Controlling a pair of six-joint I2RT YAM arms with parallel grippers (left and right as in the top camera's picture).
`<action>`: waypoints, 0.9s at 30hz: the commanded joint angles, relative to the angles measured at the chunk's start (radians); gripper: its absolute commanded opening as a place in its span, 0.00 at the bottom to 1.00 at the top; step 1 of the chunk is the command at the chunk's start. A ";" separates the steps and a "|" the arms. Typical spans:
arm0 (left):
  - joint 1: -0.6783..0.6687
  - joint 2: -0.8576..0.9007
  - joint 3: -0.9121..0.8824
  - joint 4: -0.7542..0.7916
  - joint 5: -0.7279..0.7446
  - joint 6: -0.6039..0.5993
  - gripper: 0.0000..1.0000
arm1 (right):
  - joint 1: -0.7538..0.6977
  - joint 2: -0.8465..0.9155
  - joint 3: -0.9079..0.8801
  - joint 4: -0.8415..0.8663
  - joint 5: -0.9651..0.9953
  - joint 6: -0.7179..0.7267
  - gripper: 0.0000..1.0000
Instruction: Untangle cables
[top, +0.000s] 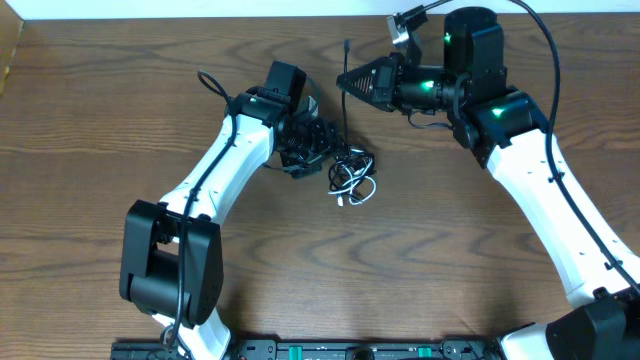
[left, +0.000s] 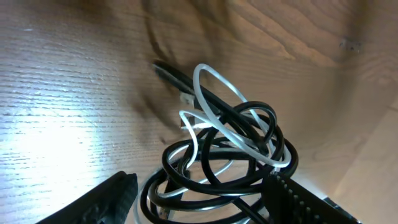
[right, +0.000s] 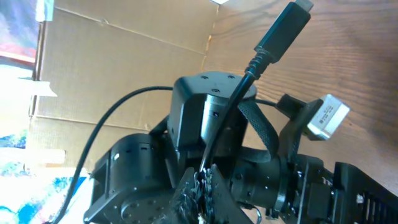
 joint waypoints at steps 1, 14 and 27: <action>-0.002 0.014 0.002 0.003 -0.034 -0.007 0.69 | 0.008 -0.009 0.012 0.020 -0.033 0.034 0.01; -0.048 0.014 0.002 0.026 -0.058 -0.025 0.39 | 0.072 -0.009 0.012 0.050 -0.005 0.036 0.01; -0.017 0.014 0.002 -0.008 -0.120 -0.032 0.07 | -0.010 -0.009 0.012 -0.028 0.043 -0.044 0.01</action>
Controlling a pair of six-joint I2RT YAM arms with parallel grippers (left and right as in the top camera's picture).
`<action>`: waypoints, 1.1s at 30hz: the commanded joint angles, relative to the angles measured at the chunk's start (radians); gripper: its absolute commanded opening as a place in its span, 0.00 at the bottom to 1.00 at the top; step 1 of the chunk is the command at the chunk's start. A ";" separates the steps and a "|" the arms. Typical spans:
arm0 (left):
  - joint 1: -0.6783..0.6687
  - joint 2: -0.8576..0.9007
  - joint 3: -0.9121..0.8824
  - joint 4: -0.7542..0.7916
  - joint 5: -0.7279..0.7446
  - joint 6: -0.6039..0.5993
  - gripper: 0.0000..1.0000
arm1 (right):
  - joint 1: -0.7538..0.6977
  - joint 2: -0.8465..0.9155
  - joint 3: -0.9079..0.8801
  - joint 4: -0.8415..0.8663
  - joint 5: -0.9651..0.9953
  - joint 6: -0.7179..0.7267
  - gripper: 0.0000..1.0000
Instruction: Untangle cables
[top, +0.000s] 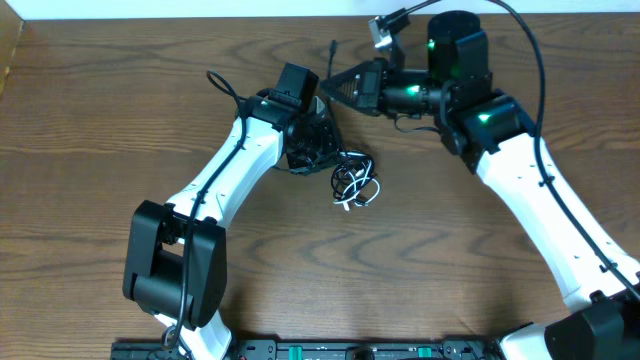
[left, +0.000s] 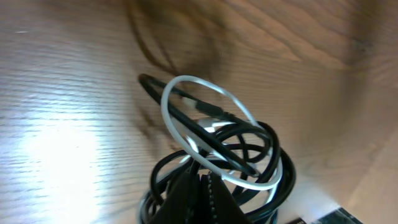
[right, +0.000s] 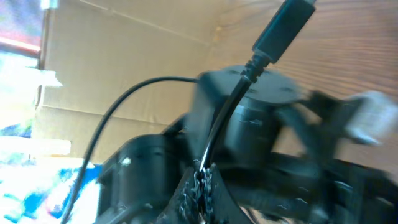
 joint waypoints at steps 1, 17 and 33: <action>0.034 0.014 0.002 -0.037 -0.069 -0.015 0.07 | -0.070 -0.009 0.012 -0.105 0.078 -0.078 0.01; 0.079 0.014 0.001 -0.089 -0.095 -0.017 0.47 | -0.059 -0.002 -0.003 -0.677 0.795 -0.179 0.71; 0.108 0.014 0.000 -0.125 -0.170 -0.008 0.63 | 0.140 0.135 -0.017 -0.713 0.774 -0.180 0.87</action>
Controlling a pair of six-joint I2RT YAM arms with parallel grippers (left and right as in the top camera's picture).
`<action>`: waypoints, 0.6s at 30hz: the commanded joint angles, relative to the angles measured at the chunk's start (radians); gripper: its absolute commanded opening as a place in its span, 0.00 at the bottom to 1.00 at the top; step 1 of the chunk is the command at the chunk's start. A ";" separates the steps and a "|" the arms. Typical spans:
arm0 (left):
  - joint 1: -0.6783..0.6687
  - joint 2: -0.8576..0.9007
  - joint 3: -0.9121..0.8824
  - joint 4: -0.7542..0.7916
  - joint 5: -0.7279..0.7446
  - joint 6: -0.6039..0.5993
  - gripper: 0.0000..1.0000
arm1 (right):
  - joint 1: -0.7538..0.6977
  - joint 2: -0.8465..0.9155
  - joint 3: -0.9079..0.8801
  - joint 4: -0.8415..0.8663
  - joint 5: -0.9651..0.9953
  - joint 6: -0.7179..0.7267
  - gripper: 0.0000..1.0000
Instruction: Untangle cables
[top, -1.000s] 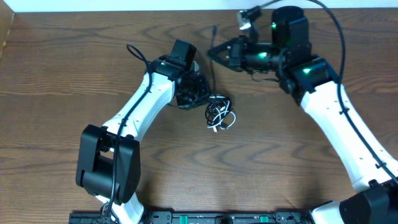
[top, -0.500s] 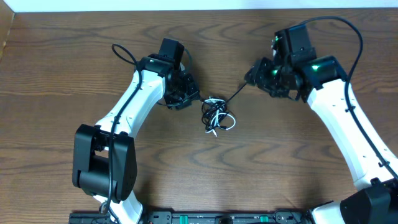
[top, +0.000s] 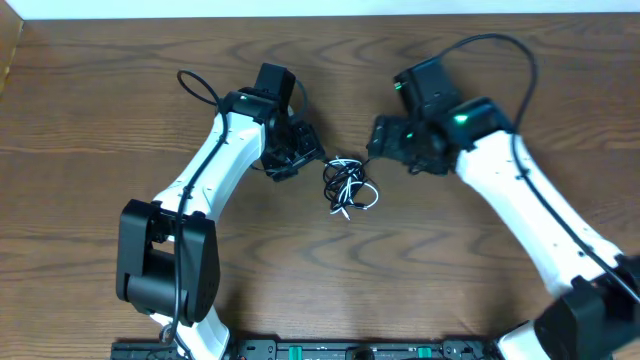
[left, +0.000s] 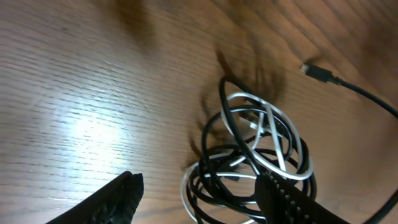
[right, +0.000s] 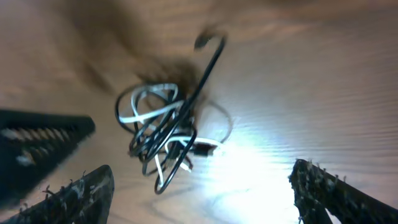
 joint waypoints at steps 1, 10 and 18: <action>0.030 0.014 0.000 -0.016 -0.036 0.009 0.63 | 0.070 0.078 -0.015 -0.002 0.010 -0.013 0.86; 0.053 0.014 0.000 -0.055 -0.047 0.037 0.64 | 0.136 0.245 -0.015 0.084 -0.006 -0.013 0.45; 0.053 0.014 0.000 -0.055 -0.066 0.036 0.64 | 0.124 0.277 0.000 0.162 -0.129 -0.013 0.01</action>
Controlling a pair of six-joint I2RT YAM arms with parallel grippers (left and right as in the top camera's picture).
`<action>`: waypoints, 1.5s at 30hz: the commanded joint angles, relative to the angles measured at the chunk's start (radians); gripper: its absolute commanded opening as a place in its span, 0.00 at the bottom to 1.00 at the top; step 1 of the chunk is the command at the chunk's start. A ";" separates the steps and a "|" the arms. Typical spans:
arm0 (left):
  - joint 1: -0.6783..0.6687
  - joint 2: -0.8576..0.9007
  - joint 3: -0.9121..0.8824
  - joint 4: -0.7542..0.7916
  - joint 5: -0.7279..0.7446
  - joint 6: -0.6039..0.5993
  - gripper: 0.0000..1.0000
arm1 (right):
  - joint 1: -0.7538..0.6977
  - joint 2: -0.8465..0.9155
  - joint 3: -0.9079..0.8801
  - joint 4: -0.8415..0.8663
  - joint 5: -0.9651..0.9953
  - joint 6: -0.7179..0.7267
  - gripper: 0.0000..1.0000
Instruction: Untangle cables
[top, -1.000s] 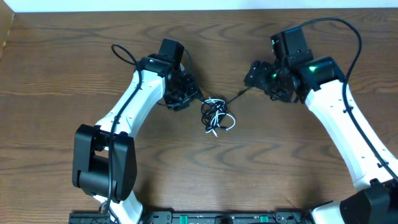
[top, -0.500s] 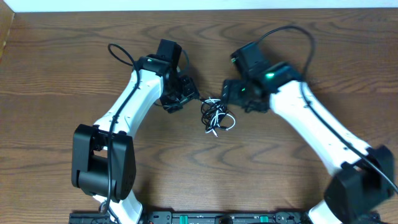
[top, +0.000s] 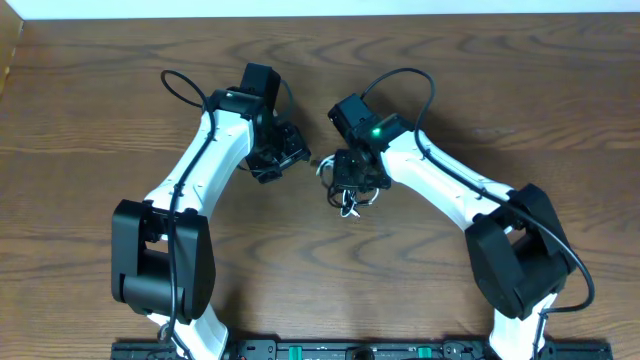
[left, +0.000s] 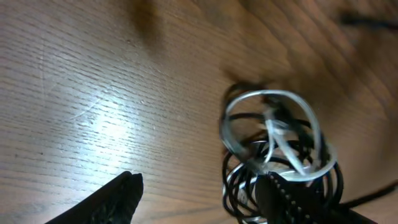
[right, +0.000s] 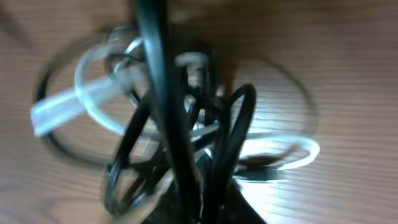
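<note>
A knot of black and white cables (top: 348, 197) lies mid-table. In the left wrist view the tangle (left: 280, 155) sits by my right-hand finger, its white loop (left: 272, 106) on top. My left gripper (top: 288, 152) stands open just left of the knot, and in the wrist view the left gripper (left: 200, 190) has bare wood between its fingers. My right gripper (top: 352, 178) is down on the knot's top. The blurred right wrist view shows the right gripper (right: 202, 202) shut on black strands (right: 163, 106), with a white cable (right: 273, 149) looped beside them.
The brown wooden table (top: 500, 90) runs out on all sides. A cardboard edge (top: 8, 50) shows at the far left. Each arm's own black lead arcs above it, the left lead (top: 180, 85) and the right lead (top: 405, 75). A black rail (top: 320, 350) lines the front edge.
My right gripper was open to the right of the knot; now it is down on the knot and shut on black strands. The left gripper stays open and has shifted slightly up-left.
First my right gripper held a black cable's plug end high at the back while the left stood open at the knot. Then the left was shut on the knot. Later both were open with the knot between them. Now the right grips the knot.
</note>
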 joint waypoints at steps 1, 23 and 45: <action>0.002 0.014 0.000 -0.005 -0.021 0.014 0.64 | -0.016 -0.021 0.020 0.005 -0.077 -0.004 0.01; 0.100 -0.024 0.000 0.029 0.953 0.564 0.60 | -0.097 -0.274 0.135 -0.013 -0.365 -0.177 0.01; 0.109 -0.024 0.000 -0.070 0.188 0.108 0.07 | -0.232 -0.274 0.135 -0.142 -0.132 -0.159 0.02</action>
